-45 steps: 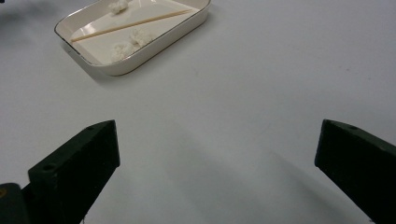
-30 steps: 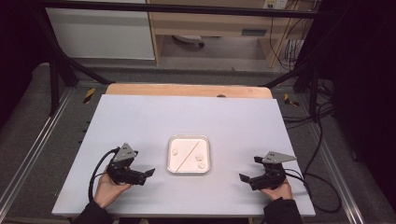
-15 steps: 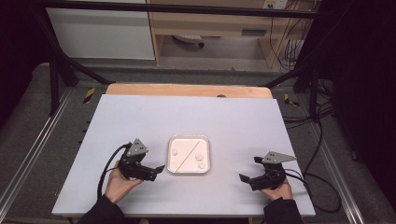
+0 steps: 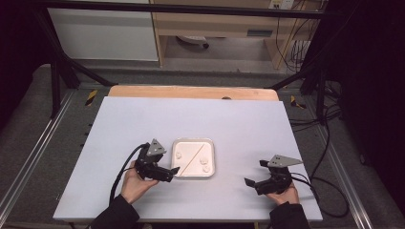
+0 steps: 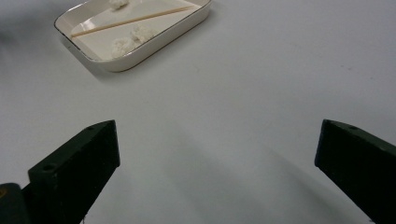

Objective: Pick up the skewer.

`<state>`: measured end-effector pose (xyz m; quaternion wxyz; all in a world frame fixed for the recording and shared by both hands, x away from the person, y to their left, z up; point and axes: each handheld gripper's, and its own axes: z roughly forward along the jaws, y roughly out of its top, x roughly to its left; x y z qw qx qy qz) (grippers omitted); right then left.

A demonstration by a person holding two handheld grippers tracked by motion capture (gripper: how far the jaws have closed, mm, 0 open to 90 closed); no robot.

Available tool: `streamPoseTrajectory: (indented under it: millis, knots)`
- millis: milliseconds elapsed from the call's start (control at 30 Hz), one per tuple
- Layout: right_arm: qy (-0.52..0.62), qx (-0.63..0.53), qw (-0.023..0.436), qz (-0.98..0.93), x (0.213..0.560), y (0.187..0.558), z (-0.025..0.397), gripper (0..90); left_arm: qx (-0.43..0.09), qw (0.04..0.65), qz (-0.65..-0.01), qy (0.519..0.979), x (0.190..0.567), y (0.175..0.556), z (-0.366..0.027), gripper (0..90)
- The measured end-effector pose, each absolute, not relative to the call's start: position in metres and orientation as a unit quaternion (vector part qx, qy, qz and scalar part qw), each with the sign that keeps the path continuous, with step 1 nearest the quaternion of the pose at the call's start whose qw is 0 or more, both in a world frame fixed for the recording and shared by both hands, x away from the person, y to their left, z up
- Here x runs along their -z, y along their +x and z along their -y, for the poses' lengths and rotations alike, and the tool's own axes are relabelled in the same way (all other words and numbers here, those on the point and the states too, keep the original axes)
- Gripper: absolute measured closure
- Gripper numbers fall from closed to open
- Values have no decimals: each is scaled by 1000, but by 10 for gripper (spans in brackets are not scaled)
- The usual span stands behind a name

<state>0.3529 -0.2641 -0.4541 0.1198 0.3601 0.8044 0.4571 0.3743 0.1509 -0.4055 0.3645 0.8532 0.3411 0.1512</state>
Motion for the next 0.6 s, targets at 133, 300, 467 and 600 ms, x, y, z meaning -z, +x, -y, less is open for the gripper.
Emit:
streamPoseTrajectory:
  millis: [133, 300, 467, 600]
  knots:
    - [360, -457, 120, -805, 454, 353, 264, 6, -145, 358, -343, 856, 409, 379, -141, 114]
    - [360, -456, 120, -805, 454, 353, 264, 6, -136, 352, -347, 859, 412, 382, -130, 184]
    - [359, -456, 120, -806, 454, 353, 264, 6, -131, 342, -351, 862, 416, 386, -118, 284]
    - [359, -456, 120, -806, 454, 353, 264, 6, -126, 338, -352, 864, 419, 387, -110, 345]
